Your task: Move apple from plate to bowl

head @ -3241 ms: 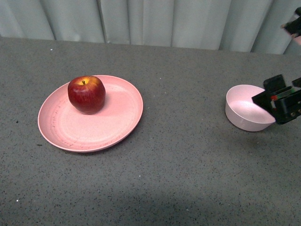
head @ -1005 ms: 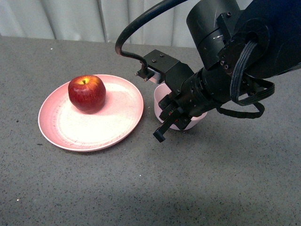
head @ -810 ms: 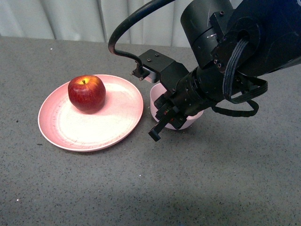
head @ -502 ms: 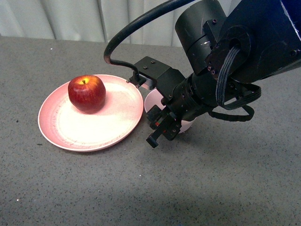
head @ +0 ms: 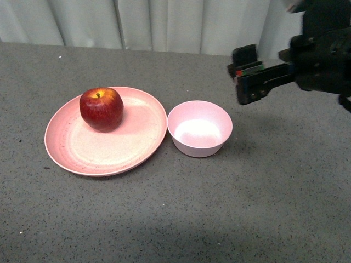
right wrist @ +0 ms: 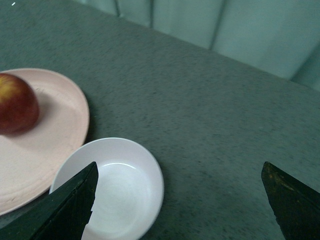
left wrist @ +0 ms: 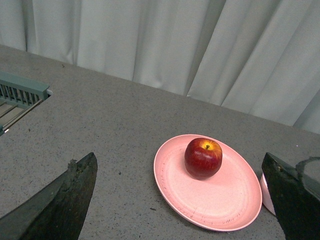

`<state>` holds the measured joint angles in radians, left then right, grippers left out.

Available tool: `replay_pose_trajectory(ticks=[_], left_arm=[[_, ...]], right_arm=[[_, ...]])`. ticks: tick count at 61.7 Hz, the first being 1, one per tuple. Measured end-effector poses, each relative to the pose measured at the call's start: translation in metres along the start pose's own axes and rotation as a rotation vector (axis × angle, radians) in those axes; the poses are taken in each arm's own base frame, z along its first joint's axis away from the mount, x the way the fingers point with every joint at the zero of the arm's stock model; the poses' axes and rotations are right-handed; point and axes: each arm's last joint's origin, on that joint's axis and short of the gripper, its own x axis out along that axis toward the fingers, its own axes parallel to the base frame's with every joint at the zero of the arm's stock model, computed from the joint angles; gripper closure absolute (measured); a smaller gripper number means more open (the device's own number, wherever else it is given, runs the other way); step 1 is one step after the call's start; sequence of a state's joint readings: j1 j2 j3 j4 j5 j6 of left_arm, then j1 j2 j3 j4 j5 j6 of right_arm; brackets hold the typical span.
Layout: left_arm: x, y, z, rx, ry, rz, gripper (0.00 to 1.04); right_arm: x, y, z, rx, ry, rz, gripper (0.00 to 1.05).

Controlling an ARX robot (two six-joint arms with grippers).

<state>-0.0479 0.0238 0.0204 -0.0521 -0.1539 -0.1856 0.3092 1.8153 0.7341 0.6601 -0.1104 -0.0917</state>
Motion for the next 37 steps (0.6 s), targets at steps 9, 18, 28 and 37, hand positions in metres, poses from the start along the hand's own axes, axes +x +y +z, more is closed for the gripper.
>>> replay_pose_trajectory(ticks=[9, 18, 28, 37], left_arm=[[0.0, 0.0, 0.0, 0.0, 0.0, -0.002, 0.07], [0.0, 0.0, 0.0, 0.0, 0.001, 0.001, 0.07], [0.0, 0.0, 0.0, 0.0, 0.001, 0.0, 0.07], [0.0, 0.0, 0.0, 0.0, 0.001, 0.0, 0.07]], right_arm=[[-0.03, -0.015, -0.007, 0.07, -0.179, -0.288, 0.22], [-0.095, -0.028, -0.011, 0.112, -0.382, -0.429, 0.47], [-0.153, -0.029, -0.043, 0.122, -0.352, -0.419, 0.79], [-0.179, -0.031, -0.05, 0.124, -0.379, -0.441, 1.04]])
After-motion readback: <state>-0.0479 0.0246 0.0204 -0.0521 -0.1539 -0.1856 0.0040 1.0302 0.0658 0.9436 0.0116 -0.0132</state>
